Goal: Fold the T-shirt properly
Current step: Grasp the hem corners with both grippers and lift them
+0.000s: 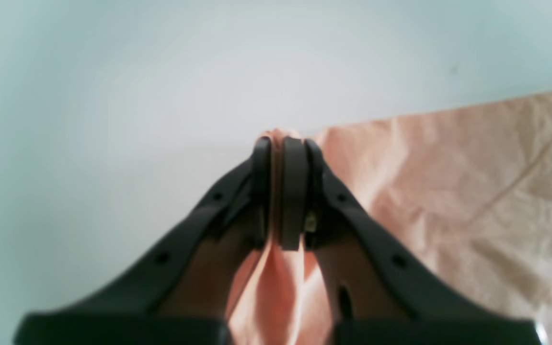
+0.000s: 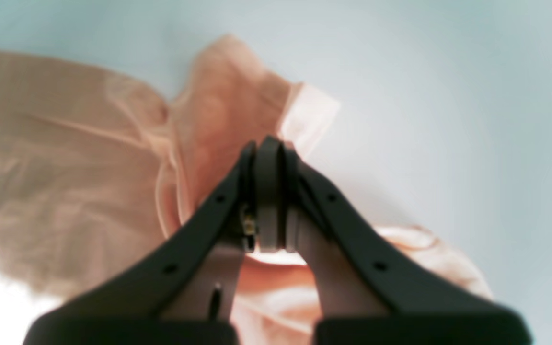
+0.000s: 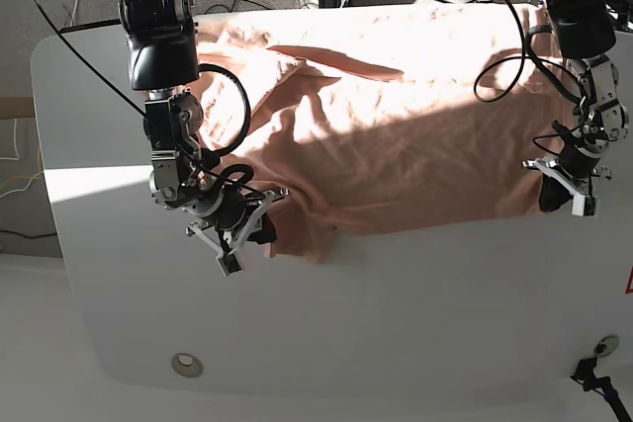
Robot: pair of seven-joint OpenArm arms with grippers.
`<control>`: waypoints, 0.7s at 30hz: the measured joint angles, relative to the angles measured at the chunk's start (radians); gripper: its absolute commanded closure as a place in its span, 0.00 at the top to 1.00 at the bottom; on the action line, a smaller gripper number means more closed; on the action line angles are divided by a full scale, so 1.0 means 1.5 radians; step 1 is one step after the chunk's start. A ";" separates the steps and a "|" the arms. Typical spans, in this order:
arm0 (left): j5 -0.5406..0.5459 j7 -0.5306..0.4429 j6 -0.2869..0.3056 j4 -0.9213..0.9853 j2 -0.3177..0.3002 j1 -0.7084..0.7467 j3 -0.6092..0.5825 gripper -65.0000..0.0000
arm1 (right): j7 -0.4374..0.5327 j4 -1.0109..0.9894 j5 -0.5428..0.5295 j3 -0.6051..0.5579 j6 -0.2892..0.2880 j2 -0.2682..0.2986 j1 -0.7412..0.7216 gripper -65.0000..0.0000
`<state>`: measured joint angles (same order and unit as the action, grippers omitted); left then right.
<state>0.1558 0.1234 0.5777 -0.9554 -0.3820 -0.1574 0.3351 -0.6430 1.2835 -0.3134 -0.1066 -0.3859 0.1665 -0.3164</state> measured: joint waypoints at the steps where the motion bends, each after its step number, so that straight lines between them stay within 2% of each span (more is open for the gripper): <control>1: 0.002 -0.004 0.002 -0.015 0.000 0.013 0.013 0.00 | -0.014 0.040 0.000 0.009 0.004 0.008 0.013 0.00; 7: 0.015 0.000 -0.003 -0.108 -0.001 0.077 0.063 0.00 | -0.100 0.225 -0.002 0.064 0.003 0.028 0.108 0.00; 12: 0.017 -0.006 0.000 -0.188 -0.004 0.112 0.078 0.00 | -0.103 0.291 -0.002 0.080 0.002 0.048 0.195 0.00; 21: 0.017 -0.006 0.000 -0.261 -0.006 0.167 0.078 0.00 | -0.103 0.383 -0.003 0.081 0.000 0.048 0.303 0.00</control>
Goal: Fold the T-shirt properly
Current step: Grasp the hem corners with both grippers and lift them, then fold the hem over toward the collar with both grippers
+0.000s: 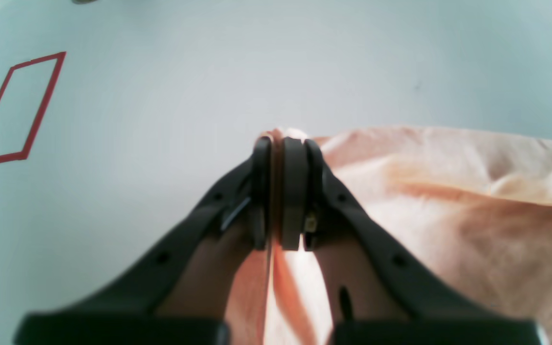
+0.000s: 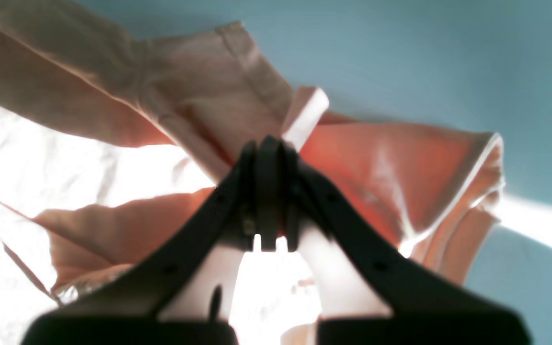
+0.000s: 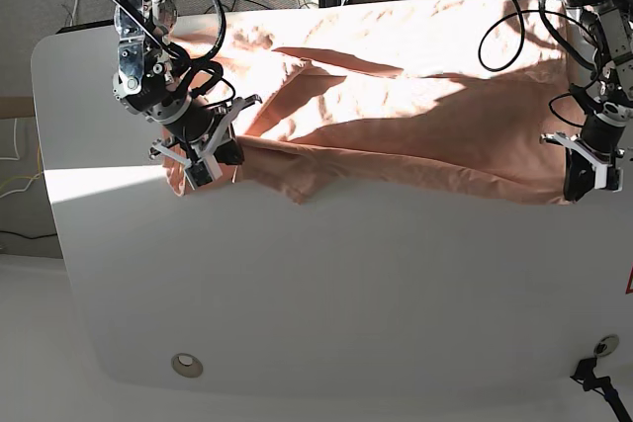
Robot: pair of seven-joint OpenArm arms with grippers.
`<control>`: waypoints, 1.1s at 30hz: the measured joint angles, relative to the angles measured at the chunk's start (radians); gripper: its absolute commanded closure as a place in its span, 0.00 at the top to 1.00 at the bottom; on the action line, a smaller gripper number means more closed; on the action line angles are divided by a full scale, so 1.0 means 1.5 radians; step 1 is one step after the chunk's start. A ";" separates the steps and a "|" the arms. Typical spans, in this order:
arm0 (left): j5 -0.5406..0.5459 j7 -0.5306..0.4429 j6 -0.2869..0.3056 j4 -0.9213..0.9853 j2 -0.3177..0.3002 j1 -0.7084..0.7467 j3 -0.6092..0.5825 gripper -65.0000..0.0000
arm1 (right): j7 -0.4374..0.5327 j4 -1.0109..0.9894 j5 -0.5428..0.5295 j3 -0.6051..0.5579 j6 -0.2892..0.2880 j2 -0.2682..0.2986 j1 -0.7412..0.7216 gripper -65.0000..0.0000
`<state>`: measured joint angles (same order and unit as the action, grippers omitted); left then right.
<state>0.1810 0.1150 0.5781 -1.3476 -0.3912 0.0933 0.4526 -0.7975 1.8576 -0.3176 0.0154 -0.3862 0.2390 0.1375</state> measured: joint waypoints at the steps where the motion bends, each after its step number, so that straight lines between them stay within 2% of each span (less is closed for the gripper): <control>1: 0.000 0.001 0.000 0.000 -0.007 0.004 0.000 0.00 | 0.002 0.004 0.000 0.000 0.000 -0.001 0.007 0.00; 4: 0.000 0.002 0.006 -0.001 -0.036 0.008 -0.002 0.00 | 0.000 0.018 0.000 -0.001 0.000 -0.001 0.031 0.00; 8: 0.000 0.001 0.002 -0.001 -0.041 0.006 -0.002 0.00 | 0.000 0.032 -0.003 -0.001 -0.005 0.010 0.045 0.00; 11: -0.001 0.002 0.005 -0.001 -0.049 0.008 -0.003 0.00 | -0.051 0.046 -0.002 0.020 -0.004 0.014 0.051 0.00; 13: 0.000 0.000 0.006 -0.002 -0.057 0.014 -0.003 0.00 | -0.055 0.051 -0.002 0.027 -0.002 0.014 0.049 0.00; 18: -0.002 -0.104 0.005 0.006 -0.054 0.038 -0.003 0.00 | -0.064 0.054 -0.002 0.029 -0.004 0.014 0.061 0.00; 21: -0.003 -0.095 0.005 0.025 -0.055 0.035 -0.003 0.00 | -0.065 0.057 -0.002 0.029 -0.004 0.014 0.063 0.00; 33: -0.007 -0.089 0.001 0.175 -0.052 -0.120 -0.114 0.00 | -0.065 -0.001 0.000 0.029 -0.001 0.014 -0.014 0.00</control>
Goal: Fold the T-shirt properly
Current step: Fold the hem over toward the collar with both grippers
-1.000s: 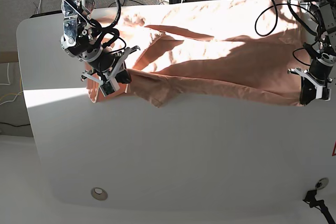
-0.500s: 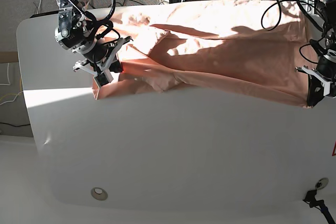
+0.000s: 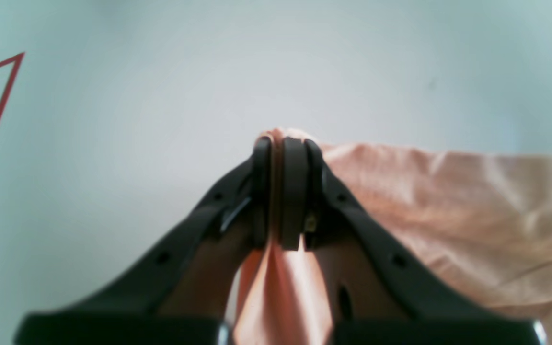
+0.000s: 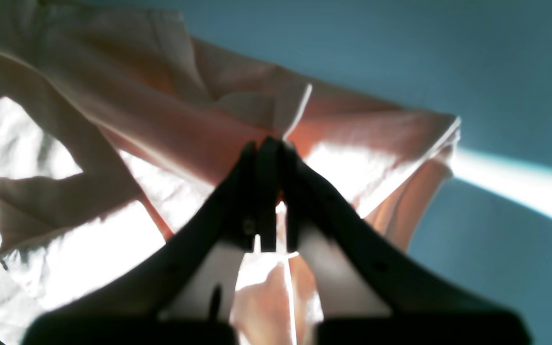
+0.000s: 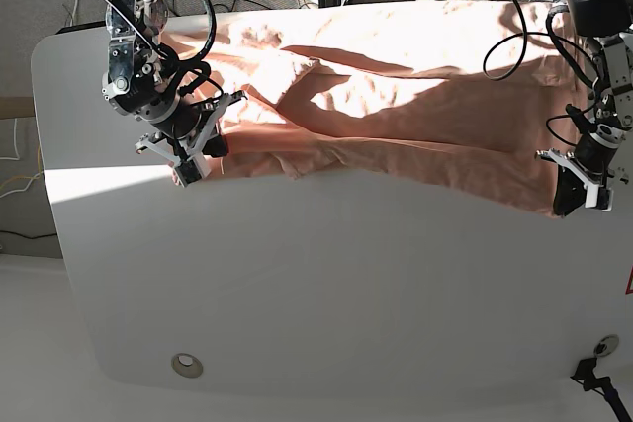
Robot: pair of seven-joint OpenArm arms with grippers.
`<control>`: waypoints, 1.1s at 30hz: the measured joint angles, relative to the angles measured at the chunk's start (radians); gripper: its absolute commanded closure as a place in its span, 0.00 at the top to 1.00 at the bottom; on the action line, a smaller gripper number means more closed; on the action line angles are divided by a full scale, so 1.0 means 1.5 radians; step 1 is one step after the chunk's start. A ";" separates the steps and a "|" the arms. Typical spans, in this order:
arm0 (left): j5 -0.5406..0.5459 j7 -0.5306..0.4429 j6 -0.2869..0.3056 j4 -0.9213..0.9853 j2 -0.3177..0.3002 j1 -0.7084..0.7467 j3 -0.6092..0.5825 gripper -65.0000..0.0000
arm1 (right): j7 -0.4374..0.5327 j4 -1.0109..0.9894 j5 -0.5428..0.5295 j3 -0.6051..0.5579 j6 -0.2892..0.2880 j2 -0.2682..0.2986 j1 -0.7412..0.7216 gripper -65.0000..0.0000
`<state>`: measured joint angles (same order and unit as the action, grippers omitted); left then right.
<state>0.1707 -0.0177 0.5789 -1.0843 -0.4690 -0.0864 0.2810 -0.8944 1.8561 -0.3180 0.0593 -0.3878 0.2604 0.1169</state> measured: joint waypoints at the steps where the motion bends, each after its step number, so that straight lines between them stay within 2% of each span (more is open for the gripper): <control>1: 0.002 -0.004 0.003 0.008 -0.001 -0.017 -0.008 0.00 | -0.002 -0.003 -0.001 -0.001 -0.004 0.000 -0.010 0.00; 4: 0.005 -0.010 0.001 0.044 -0.003 -0.061 -0.040 0.00 | 0.000 -0.021 0.000 0.001 0.001 0.001 -0.035 0.00; 9: 0.002 -0.007 0.003 0.091 -0.015 -0.095 -0.046 0.00 | 0.000 -0.078 0.000 0.001 -0.004 0.007 -0.090 0.00; 13: 0.004 -0.014 0.002 0.094 -0.013 -0.097 -0.046 0.00 | 0.005 -0.117 0.000 0.001 -0.004 0.008 -0.135 0.00; 18: 0.005 -0.012 -0.001 0.090 -0.014 -0.079 -0.042 0.00 | -0.005 -0.089 -0.002 0.001 -0.004 0.009 -0.138 0.00; 22: 0.007 -0.080 -0.001 0.041 -0.015 -0.020 -0.040 0.00 | -0.025 -0.032 0.000 0.002 -0.002 0.007 -0.085 0.00; 28: 0.007 -0.089 -0.001 0.000 -0.013 0.051 -0.038 0.00 | -0.028 0.053 -0.004 0.001 -0.004 0.004 0.007 0.00; 31: 0.007 -0.088 0.001 -0.004 -0.021 0.089 -0.007 0.00 | -0.031 0.060 -0.003 0.001 -0.003 0.004 0.045 0.00; 33: 0.007 -0.086 -0.005 -0.003 -0.026 0.105 -0.002 0.00 | -0.030 0.060 -0.029 0.001 -0.003 0.009 0.060 0.00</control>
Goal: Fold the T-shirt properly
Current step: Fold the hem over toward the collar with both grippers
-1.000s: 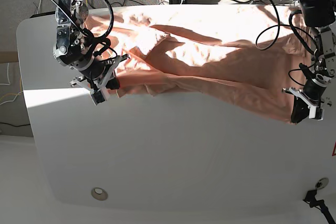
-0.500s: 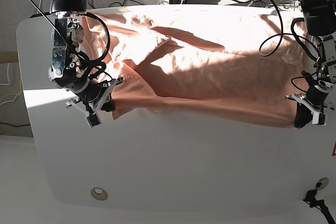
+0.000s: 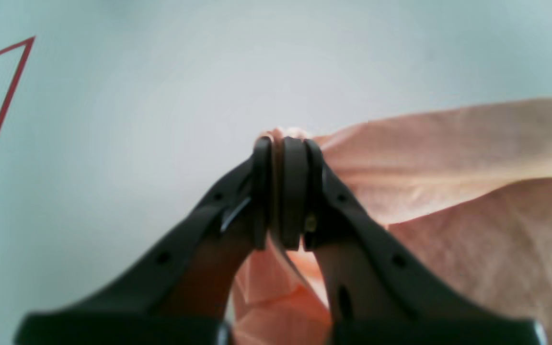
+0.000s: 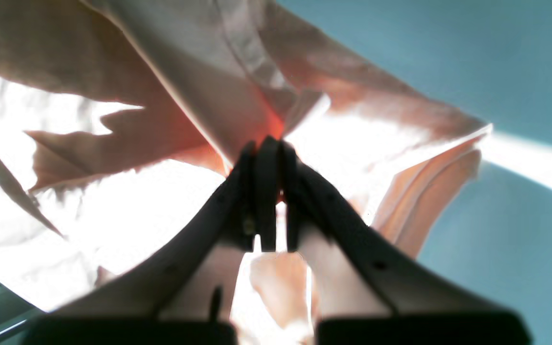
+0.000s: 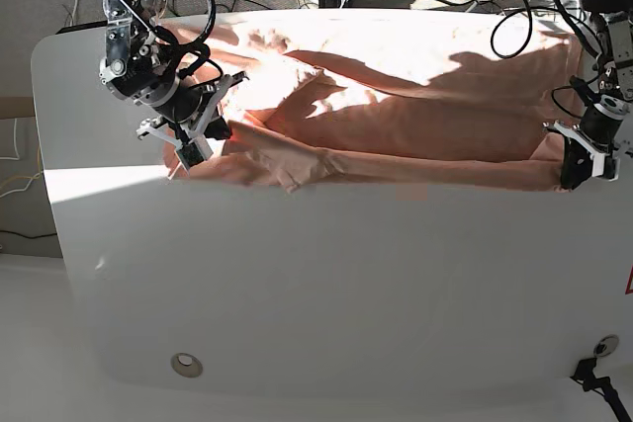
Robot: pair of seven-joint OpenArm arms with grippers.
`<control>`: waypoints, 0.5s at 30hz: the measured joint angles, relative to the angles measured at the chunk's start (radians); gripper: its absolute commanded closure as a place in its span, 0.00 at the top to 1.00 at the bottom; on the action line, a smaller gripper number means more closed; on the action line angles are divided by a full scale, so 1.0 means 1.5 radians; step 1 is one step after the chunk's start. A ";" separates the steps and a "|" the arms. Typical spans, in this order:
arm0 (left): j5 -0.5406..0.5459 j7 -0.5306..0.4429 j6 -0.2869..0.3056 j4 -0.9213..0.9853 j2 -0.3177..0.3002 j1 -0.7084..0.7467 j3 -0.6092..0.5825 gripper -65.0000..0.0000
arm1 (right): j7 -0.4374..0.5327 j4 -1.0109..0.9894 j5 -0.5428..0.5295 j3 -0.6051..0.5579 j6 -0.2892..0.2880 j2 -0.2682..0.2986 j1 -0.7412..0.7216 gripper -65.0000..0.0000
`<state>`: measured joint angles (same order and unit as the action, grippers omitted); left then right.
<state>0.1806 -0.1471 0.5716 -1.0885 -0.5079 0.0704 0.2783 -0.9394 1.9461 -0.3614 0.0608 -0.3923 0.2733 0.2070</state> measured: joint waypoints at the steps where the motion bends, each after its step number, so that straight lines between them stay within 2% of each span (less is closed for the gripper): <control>1: 0.001 -0.002 0.002 0.000 0.001 0.007 0.001 0.00 | 0.000 0.001 -0.016 0.004 -0.001 0.001 0.006 0.00; 3: 0.000 -0.003 0.004 -0.001 0.002 0.021 0.000 0.00 | 0.001 0.002 -0.044 0.027 -0.001 -0.001 0.017 0.00; 8: 0.000 0.000 0.004 -0.001 -0.001 0.039 -0.001 0.00 | -0.001 0.002 -0.056 0.038 0.004 0.002 0.024 0.00; 11: 0.000 -0.003 0.004 -0.001 -0.003 0.043 -0.001 0.00 | -0.054 0.002 -0.058 0.038 0.000 0.001 0.025 0.00; 15: 0.000 0.000 0.004 -0.001 -0.004 0.061 -0.001 0.00 | -0.058 0.018 -0.059 0.038 0.001 0.002 0.042 0.00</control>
<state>0.1806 -0.1467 0.5781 -1.0893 -0.5133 0.1612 0.2768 -1.0260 1.9728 -0.4500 0.1181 -0.3904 0.2764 0.2703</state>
